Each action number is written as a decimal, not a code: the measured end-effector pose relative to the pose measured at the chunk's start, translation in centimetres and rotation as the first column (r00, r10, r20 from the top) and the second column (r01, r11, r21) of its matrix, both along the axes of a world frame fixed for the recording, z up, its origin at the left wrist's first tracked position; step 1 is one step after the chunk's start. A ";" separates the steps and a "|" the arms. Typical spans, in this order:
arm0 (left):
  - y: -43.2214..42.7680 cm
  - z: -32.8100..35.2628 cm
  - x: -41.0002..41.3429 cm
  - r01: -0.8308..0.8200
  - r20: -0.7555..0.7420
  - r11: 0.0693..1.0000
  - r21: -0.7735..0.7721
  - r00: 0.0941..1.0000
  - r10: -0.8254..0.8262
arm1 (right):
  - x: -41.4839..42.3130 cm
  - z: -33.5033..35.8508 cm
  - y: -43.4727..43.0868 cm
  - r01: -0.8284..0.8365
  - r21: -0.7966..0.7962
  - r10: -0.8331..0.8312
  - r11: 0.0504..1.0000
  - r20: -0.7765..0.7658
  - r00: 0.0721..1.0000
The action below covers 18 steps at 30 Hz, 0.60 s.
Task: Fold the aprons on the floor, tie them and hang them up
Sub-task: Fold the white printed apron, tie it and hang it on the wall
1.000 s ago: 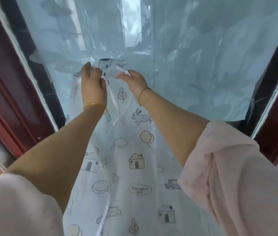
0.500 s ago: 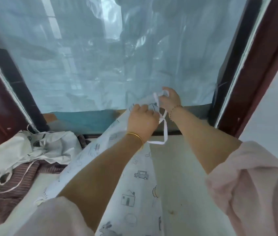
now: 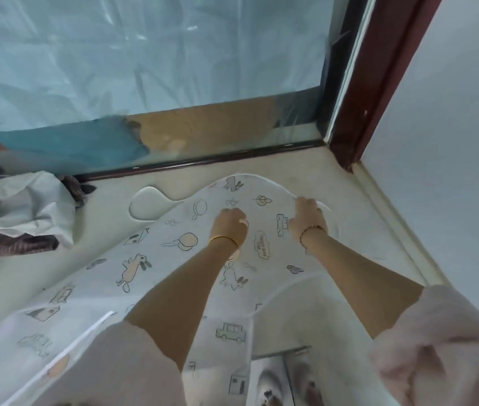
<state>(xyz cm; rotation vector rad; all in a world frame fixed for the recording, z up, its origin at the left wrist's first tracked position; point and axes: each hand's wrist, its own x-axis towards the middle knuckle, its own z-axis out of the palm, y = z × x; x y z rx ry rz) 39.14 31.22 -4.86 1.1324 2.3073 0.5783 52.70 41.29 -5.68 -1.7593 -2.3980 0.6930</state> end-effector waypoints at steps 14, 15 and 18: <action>-7.4 -5.6 -20.4 -0.328 -0.258 0.796 -0.509 0.940 0.223 | -17.9 -4.5 -8.6 -0.554 -0.210 0.550 0.806 -0.082 0.831; -7.7 -6.3 -22.0 -0.323 -0.225 0.790 -0.522 0.945 0.238 | -19.0 -4.9 -8.7 -0.572 -0.199 0.575 0.796 -0.049 0.817; -7.8 -7.3 -25.1 -0.212 -0.120 0.815 -0.539 0.977 0.175 | -21.7 -5.7 -8.7 -0.655 -0.101 0.663 0.749 0.092 0.743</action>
